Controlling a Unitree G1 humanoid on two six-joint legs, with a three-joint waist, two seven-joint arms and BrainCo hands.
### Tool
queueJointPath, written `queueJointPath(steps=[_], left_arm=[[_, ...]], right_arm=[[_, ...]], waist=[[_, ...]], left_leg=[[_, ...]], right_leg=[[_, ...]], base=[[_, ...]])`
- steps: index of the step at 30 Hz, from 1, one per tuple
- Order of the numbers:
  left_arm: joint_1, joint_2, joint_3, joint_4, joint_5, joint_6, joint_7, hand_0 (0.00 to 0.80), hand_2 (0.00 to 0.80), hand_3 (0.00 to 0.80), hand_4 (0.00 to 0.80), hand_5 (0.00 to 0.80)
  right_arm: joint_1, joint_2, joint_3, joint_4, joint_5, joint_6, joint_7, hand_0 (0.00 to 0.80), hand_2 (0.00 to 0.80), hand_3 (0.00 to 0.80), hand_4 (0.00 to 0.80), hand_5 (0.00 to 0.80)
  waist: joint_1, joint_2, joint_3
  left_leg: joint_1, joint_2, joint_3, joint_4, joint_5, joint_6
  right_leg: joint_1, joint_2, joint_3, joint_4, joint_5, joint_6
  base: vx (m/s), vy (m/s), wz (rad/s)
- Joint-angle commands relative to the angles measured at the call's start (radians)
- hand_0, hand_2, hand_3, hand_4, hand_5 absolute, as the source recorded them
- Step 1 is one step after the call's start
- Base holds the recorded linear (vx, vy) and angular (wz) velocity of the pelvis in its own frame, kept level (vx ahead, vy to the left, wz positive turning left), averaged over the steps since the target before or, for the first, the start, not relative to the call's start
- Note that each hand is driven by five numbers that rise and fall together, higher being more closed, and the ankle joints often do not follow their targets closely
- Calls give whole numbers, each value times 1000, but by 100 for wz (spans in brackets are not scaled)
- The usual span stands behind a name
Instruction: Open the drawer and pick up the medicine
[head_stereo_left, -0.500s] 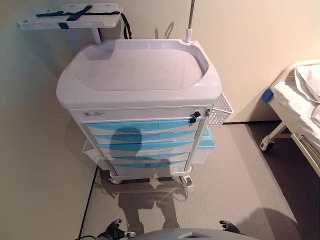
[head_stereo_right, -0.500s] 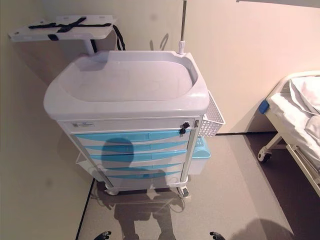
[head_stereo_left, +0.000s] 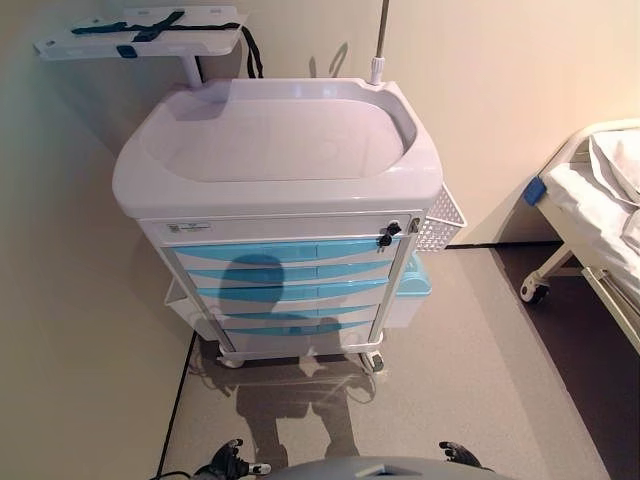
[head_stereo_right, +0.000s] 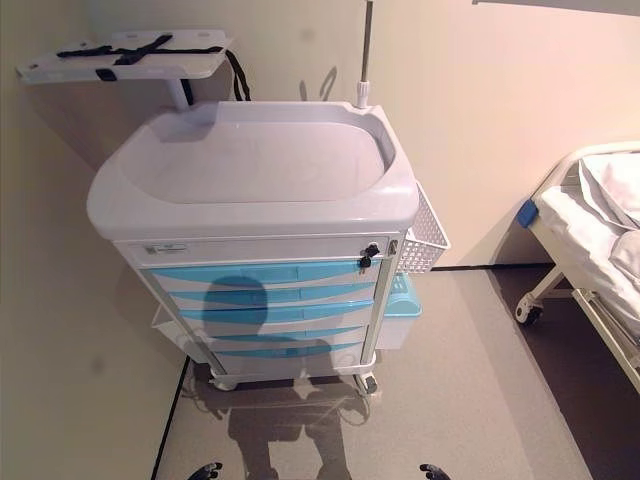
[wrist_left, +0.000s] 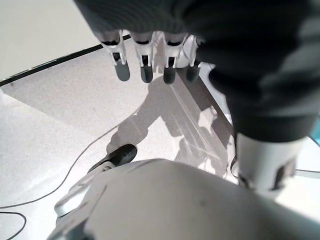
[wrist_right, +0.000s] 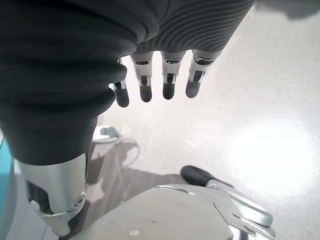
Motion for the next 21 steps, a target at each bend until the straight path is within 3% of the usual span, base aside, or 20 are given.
queueJointPath(steps=[1, 11, 21], left_arm=[[-38, -72, 2, 50, -14, -32, 14, 0, 0, 0, 0, 0], [-51, -81, 53, 39, -95, -34, 33, 0, 0, 0, 0, 0], [-77, -110, 126, -1, -291, -40, 25, 0, 0, 0, 0, 0]], right_arm=[[-55, -4, 15, 37, 0, -23, -18, 0, 0, 0, 0, 0], [-38, -6, 11, 46, -4, -23, -23, 0, 0, 0, 0, 0], [-35, -5, 19, 39, 3, -20, -19, 0, 0, 0, 0, 0]], waist=[[-2, -29, -18], [-2, -30, -23], [-7, -31, -12]], left_leg=[[-38, -41, 1, -5, 3, 9], [-23, -47, 6, -5, -6, 16], [-17, -53, 20, -4, -10, 29]], right_leg=[[-40, -6, -16, 8, 66, 74], [-32, -9, -7, 14, 58, 75], [-43, -11, 19, 43, 45, 70]], base=[[0, 0, 0], [0, 0, 0], [4, 4, -1]])
